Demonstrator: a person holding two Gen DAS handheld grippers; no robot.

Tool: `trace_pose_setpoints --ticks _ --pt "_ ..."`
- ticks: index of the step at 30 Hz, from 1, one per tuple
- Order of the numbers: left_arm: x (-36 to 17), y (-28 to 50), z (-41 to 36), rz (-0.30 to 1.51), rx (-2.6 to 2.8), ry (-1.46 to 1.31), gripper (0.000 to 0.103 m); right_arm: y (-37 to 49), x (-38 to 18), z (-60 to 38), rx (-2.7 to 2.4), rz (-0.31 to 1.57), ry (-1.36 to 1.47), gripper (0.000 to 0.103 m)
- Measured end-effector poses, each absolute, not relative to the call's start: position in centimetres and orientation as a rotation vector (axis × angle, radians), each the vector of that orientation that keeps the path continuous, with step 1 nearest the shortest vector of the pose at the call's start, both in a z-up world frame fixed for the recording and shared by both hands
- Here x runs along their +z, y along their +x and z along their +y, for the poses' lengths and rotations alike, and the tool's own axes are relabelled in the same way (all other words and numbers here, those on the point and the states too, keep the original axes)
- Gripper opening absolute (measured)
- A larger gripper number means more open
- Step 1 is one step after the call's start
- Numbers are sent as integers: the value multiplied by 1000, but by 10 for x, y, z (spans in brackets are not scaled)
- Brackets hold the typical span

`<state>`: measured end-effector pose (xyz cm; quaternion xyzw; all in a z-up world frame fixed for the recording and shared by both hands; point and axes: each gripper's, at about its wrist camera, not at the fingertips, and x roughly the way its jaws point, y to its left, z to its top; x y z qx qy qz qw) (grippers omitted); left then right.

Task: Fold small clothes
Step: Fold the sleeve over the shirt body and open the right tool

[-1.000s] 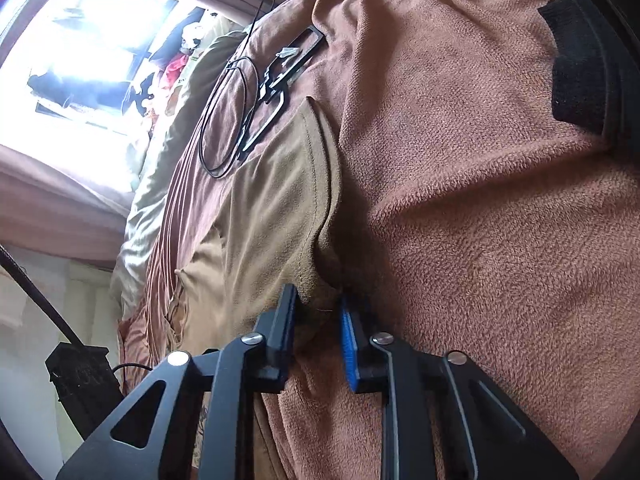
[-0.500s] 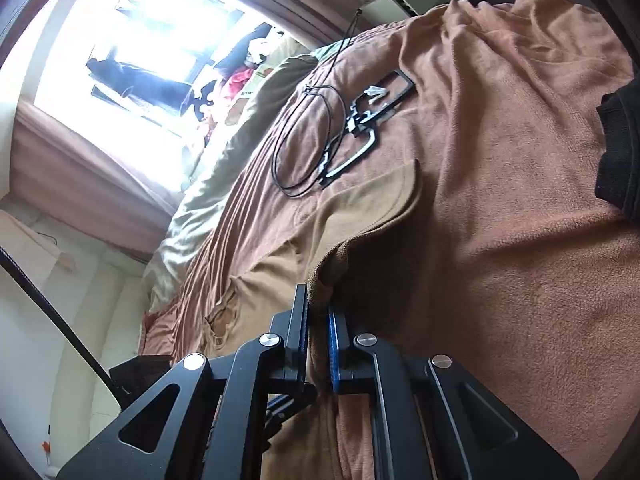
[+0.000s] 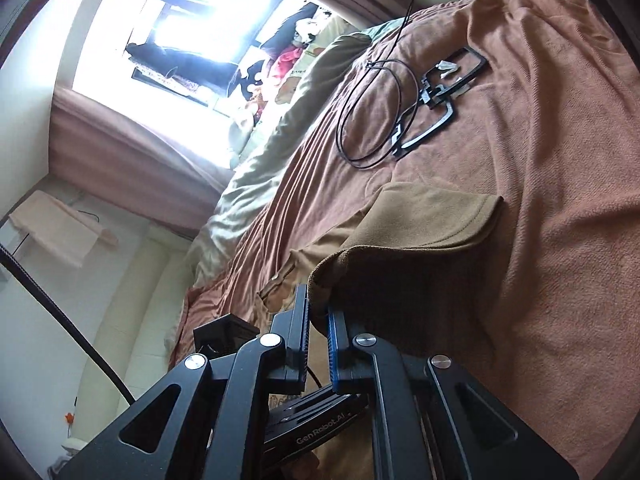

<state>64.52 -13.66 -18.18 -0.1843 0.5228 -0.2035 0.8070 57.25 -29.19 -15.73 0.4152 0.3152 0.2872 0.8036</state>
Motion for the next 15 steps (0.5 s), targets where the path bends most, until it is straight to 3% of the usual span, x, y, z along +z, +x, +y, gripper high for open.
trace_pose_setpoints --ticks 15 --pt "-142 608 -51 1056 -287 -418 4 614 -169 -226 679 839 802 8"
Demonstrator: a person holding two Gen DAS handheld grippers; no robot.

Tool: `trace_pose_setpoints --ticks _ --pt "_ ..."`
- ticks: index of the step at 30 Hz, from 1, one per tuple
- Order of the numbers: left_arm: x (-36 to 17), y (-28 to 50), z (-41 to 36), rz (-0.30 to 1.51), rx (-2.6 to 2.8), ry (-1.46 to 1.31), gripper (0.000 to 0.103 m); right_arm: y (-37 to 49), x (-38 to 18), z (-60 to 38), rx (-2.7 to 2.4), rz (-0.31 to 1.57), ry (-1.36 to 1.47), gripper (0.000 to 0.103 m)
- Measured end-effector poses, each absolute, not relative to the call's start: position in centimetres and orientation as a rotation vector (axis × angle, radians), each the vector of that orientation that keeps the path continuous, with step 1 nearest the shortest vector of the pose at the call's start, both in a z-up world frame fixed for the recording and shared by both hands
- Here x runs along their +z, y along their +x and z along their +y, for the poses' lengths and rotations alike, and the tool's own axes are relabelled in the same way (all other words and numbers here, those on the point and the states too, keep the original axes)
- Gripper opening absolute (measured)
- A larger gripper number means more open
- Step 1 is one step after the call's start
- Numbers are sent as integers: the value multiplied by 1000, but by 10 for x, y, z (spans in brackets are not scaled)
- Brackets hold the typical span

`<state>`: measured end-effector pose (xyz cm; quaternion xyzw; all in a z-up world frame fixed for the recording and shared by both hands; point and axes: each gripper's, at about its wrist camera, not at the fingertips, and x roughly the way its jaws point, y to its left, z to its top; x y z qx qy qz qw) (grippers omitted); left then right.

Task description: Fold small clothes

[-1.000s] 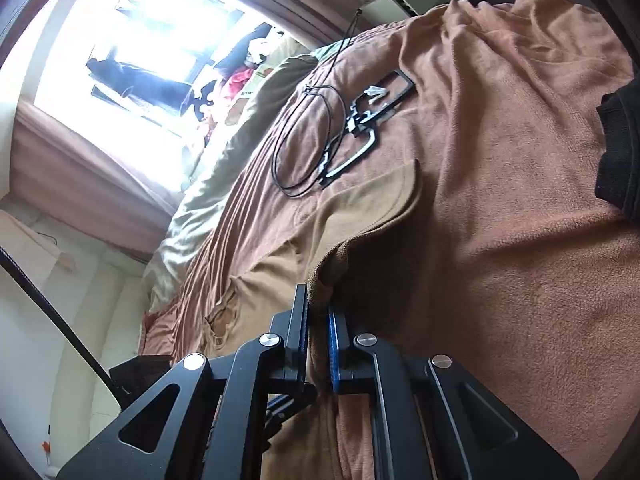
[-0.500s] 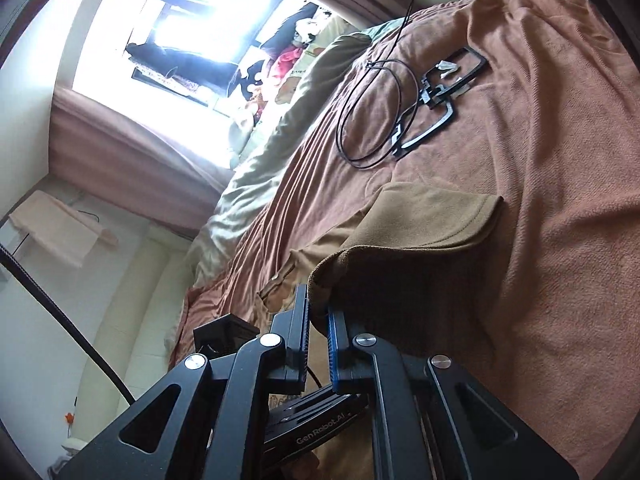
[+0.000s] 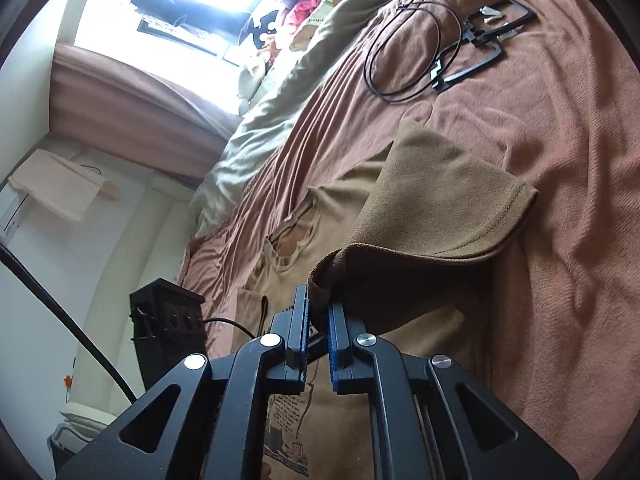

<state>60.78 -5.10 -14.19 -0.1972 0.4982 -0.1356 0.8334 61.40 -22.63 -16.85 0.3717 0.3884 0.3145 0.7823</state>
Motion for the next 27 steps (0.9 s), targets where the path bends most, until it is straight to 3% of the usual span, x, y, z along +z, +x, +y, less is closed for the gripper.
trace_pose_setpoints --ticks 3,4,6,8,20,22,24,27 --pt "-136 602 -38 1049 -254 -412 4 627 -183 -214 678 939 791 8" --pt "-133 601 -35 1049 -246 -407 4 631 -189 -211 675 973 802 14" --pt "-128 598 -31 1047 -234 -391 5 640 -198 -210 662 1018 836 34" --pt "-123 599 -31 1048 -223 -364 5 646 -194 -215 655 1006 849 69" --pt "-108 620 -84 1040 -288 -256 9 666 -178 -290 491 927 899 71" --pt "-111 627 -99 1050 -303 -230 14 671 -185 -301 455 947 944 71" --pt "-115 632 -113 1056 -313 -206 27 676 -191 -311 443 951 990 71" --pt "-121 642 -133 1074 -325 -168 29 686 -193 -325 420 937 1024 71"
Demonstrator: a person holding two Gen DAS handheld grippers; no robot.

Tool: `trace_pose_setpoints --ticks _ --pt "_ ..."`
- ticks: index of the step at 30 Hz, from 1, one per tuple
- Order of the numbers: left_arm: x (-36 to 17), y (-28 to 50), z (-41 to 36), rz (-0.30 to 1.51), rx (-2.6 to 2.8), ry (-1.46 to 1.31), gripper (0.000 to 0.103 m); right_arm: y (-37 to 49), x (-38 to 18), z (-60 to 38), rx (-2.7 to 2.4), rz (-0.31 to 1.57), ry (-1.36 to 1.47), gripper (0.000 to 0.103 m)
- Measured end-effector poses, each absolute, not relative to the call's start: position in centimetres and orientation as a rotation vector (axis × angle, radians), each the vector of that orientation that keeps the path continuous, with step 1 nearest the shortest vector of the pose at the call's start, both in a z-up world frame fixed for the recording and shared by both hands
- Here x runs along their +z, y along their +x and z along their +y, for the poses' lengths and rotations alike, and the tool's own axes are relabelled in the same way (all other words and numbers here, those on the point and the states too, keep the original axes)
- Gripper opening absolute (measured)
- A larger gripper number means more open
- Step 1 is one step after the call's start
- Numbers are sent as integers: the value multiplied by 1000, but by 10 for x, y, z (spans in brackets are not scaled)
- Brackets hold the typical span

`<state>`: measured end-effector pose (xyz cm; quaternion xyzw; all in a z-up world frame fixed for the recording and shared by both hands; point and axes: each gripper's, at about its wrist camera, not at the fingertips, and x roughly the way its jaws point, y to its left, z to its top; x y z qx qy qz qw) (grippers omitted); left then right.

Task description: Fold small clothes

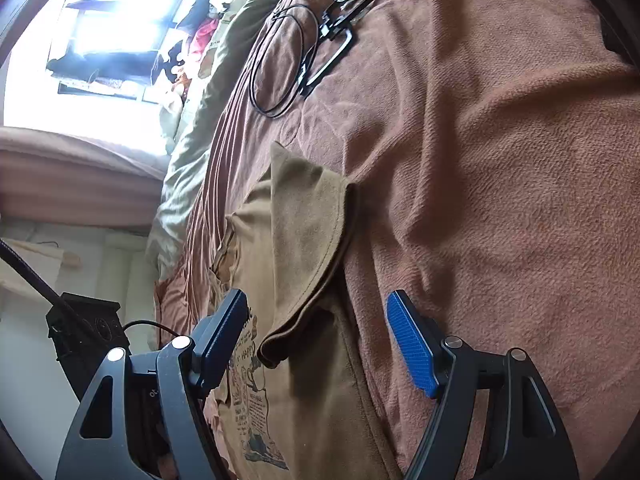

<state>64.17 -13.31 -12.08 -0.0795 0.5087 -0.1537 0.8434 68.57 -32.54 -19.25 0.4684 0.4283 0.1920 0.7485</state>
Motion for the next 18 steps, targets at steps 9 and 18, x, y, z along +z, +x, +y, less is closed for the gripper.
trace_pose_setpoints --ticks 9,18 --pt "-133 664 -181 1094 -367 -99 39 671 -192 -332 362 853 1047 71" --pt "-158 686 -216 1148 -375 -48 55 622 -208 -362 329 843 1093 66"
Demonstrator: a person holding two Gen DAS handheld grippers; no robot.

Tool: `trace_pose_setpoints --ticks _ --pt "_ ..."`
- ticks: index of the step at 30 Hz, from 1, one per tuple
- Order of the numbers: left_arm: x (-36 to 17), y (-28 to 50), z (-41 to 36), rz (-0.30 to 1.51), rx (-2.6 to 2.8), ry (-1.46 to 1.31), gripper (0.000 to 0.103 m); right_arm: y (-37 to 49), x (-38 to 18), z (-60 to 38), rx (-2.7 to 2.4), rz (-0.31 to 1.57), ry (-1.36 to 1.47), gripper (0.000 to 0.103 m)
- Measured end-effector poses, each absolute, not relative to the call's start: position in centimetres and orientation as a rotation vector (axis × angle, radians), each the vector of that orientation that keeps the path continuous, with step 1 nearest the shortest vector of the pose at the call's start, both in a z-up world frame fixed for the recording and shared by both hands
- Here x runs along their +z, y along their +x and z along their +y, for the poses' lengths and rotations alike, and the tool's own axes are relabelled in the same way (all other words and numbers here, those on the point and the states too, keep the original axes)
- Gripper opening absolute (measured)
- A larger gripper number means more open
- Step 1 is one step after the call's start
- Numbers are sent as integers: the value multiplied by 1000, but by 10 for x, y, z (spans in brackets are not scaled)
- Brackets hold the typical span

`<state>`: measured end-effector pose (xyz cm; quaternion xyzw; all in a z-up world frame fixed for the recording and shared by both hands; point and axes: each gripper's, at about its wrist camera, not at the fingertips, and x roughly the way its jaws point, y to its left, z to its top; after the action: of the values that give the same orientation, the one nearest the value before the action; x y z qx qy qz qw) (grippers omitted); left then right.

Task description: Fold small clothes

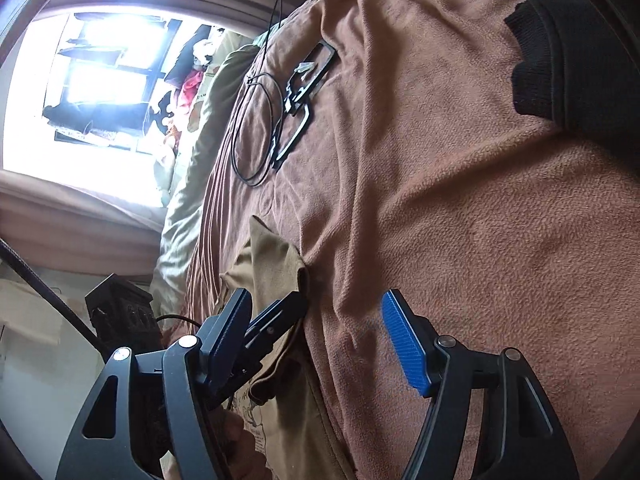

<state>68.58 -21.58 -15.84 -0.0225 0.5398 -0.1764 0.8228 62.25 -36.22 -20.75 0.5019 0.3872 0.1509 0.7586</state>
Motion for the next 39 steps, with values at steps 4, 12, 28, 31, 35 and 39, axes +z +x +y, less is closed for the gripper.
trace_pose_setpoints --ticks 4,12,28,31,35,39 --pt "-170 693 -221 1155 -366 -58 55 623 -205 -360 345 842 1105 66" --pt "-162 701 -204 1134 -345 -135 8 625 -203 -359 354 835 1101 66" --pt "-96 681 -123 1009 -270 -124 4 633 -190 -322 454 826 975 61" --pt "-88 677 -99 994 -237 -132 4 635 -188 -316 460 821 947 61" --pt "-83 673 -70 980 -204 -145 4 638 -184 -308 473 805 915 61" --pt "-86 673 -46 979 -171 -149 4 643 -184 -299 478 805 890 61"
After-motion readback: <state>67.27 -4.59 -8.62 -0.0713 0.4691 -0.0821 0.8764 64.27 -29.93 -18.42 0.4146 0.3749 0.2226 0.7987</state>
